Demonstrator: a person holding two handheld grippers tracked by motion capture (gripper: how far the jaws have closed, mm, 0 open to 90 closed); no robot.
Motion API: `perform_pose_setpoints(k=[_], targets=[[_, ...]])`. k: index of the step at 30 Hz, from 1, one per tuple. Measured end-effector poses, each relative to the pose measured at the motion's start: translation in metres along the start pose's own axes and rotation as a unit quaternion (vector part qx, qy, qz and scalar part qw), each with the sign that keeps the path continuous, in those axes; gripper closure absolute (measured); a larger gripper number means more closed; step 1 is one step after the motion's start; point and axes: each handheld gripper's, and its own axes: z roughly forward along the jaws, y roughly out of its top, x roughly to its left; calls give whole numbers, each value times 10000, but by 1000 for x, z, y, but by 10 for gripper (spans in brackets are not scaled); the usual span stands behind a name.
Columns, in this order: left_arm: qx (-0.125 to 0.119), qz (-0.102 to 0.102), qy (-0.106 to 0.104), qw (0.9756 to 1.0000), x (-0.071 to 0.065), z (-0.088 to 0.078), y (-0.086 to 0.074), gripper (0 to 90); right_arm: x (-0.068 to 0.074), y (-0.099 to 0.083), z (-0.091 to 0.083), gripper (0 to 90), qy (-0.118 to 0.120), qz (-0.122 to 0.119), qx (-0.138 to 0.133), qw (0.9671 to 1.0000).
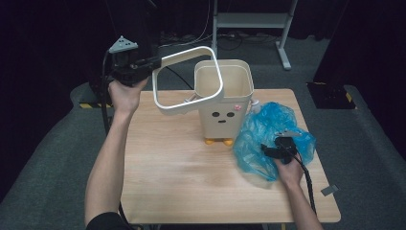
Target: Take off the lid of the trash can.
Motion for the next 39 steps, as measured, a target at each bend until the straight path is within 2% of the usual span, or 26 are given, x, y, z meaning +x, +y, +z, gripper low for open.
perform_pose_setpoints(k=[19, 24, 35, 39], targets=[[60, 4, -47, 10000, 1, -18, -14, 820, 0, 0, 0, 267, 2, -1, 1, 10000], [90, 18, -6, 10000, 5, -23, -22, 821, 0, 0, 0, 267, 2, 0, 1, 10000], [70, -83, -35, 9999, 10, -36, -40, 820, 0, 0, 0, 267, 1, -1, 1, 10000], [135, -67, 4, 9999, 12, -40, -47, 820, 0, 0, 0, 267, 1, -3, 0, 10000]])
